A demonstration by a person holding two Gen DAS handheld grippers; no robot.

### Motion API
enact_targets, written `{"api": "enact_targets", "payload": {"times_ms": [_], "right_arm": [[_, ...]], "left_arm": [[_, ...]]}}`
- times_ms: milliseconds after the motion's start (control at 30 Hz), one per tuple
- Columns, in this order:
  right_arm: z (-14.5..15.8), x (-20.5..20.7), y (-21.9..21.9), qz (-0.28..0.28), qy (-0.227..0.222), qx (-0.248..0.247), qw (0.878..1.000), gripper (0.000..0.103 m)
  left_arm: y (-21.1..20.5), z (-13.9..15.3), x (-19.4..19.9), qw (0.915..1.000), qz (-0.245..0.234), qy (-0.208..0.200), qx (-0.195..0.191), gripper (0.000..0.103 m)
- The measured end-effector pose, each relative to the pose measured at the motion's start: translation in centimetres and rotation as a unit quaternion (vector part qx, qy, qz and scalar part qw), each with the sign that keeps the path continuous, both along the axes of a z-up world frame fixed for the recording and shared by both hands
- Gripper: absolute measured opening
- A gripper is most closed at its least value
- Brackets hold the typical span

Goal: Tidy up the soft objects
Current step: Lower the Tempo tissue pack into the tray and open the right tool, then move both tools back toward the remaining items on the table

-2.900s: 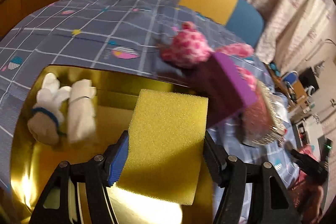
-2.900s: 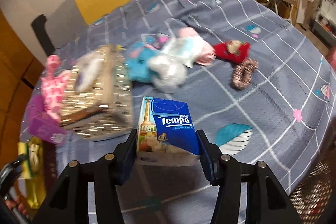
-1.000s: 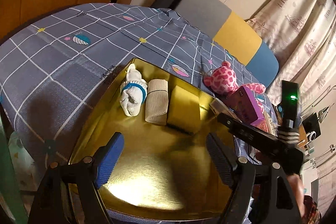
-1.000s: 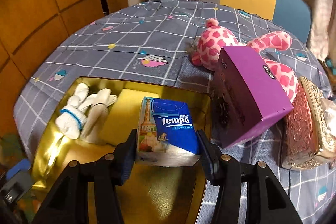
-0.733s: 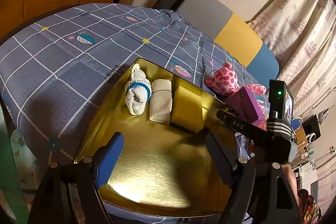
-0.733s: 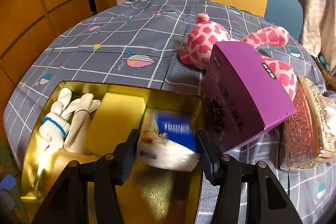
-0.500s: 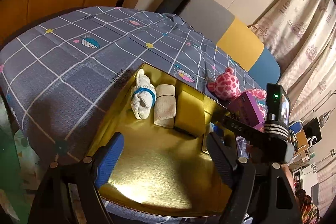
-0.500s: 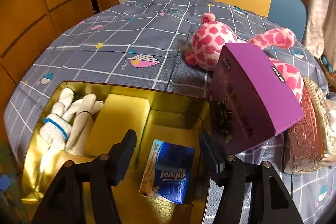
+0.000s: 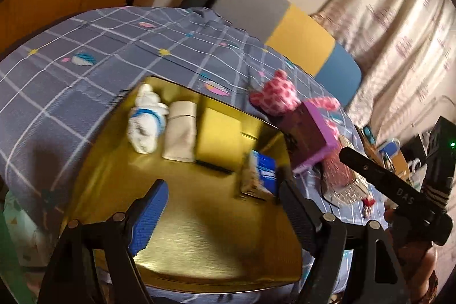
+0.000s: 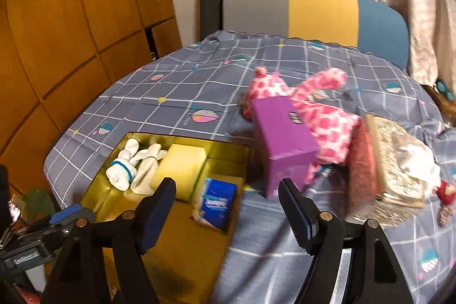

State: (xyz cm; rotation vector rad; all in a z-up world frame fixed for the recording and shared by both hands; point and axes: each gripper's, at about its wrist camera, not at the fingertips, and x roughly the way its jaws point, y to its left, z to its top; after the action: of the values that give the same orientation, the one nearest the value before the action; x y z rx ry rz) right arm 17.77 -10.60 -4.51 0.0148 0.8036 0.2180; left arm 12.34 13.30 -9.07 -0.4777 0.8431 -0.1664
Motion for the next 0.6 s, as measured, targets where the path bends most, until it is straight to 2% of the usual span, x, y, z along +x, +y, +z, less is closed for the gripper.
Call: {"api": "enact_targets", "payload": {"times_ms": [300,600], "right_arm": [[0.1,-1.9,-4.6,-0.039,0.009,0.024,0.999,0.075],[-1.6,-3.6,-8.9,-0.083,0.027,0.039,0.995,0.075]], "left_arm": [[-4.9,0.5,0.3,0.9977,-0.065,-0.001,0.017,0.081],[-9.9,0.9,0.4,0.9888,-0.147,-0.004,0.027,0.081]]}}
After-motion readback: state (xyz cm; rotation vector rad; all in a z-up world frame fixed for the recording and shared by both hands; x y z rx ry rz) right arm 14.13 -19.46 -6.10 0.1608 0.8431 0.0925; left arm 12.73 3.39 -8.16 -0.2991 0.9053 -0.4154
